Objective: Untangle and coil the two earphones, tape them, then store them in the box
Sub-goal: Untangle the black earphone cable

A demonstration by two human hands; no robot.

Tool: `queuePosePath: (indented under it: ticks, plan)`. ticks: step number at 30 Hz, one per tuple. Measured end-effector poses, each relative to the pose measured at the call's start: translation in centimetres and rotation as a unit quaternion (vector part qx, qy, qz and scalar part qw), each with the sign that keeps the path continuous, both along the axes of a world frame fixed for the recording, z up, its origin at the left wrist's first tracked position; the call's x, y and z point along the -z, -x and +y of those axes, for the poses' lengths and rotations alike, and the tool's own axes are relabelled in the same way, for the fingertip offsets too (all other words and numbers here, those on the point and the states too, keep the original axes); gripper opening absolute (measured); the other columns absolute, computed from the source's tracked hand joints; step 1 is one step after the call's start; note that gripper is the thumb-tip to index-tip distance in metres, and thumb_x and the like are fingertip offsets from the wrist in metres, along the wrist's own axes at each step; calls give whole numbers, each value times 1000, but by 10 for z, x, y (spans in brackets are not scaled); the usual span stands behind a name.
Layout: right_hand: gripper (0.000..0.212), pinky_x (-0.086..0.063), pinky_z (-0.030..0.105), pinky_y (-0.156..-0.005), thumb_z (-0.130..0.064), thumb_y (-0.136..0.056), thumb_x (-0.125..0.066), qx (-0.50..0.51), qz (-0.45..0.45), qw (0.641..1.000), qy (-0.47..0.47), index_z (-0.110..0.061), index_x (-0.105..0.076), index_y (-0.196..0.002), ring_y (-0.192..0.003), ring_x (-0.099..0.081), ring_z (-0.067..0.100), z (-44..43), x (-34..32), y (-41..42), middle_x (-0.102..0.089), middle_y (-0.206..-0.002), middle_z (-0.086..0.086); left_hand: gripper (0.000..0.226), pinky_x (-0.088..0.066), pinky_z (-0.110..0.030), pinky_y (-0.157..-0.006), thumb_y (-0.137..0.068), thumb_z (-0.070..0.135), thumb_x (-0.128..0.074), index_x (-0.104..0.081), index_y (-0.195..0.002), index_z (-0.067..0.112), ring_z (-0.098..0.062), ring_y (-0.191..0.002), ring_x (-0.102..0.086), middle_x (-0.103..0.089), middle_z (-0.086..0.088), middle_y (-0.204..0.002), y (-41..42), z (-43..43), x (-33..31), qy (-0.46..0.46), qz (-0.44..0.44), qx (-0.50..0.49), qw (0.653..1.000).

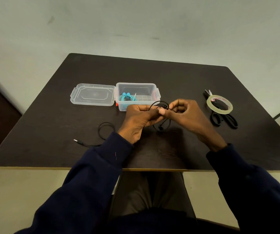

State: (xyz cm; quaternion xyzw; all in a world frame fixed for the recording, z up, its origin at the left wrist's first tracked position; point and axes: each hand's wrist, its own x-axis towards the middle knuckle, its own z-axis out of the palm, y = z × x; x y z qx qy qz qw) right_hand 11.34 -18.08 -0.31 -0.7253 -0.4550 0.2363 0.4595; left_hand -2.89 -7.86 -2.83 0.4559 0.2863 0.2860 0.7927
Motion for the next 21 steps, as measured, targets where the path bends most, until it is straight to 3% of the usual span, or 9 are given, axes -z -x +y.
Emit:
queuePosePath:
  ticks: [4,8,12,18,21]
  plan:
    - [19,-54,32,-72,-18,-80,-85,-12,-43,999,12,-7,-75,-91,-71,-67,17,-1,2,-8,-75,-83,14,18,-63,-30,-75,-89,0,-71,-70,-105,-9,-24,-82,-77,-77,-18,-93,6,9,-2,0,18,21,1000]
    - [11,-56,25,-82,-10,-89,-76,-37,-32,999,-12,-5,-75,-98,-83,-74,26,-10,-3,-19,-77,-83,11,7,-61,-22,-62,-92,0,-67,-69,-97,-4,-19,-68,-75,-77,-13,-84,12,18,-6,-46,55,22,997]
    - [15,-56,35,-91,-10,-94,-69,-78,-50,996,-14,-9,-73,-109,-85,-73,24,-19,-7,-30,-76,-82,10,7,-51,-14,-48,-92,-3,-65,-69,-97,-5,-20,-66,-75,-77,-18,-92,15,23,-8,-66,66,54,994]
    - [16,-50,29,-80,-16,-100,-61,-62,-13,998,-31,-19,-76,-104,-86,-64,8,-27,-19,-38,-76,-96,2,23,-42,-9,-43,-98,9,-59,-67,-117,-2,-16,-70,-75,-76,-18,-108,23,32,-15,-156,44,209,964]
    - [16,-50,31,-86,-9,-96,-64,-56,17,996,-63,-13,-79,-99,-93,-68,21,-32,-27,-45,-76,-96,12,26,-39,-9,-40,-100,13,-55,-67,-118,-2,-10,-56,-65,-75,-17,-112,27,37,-22,-185,17,225,956]
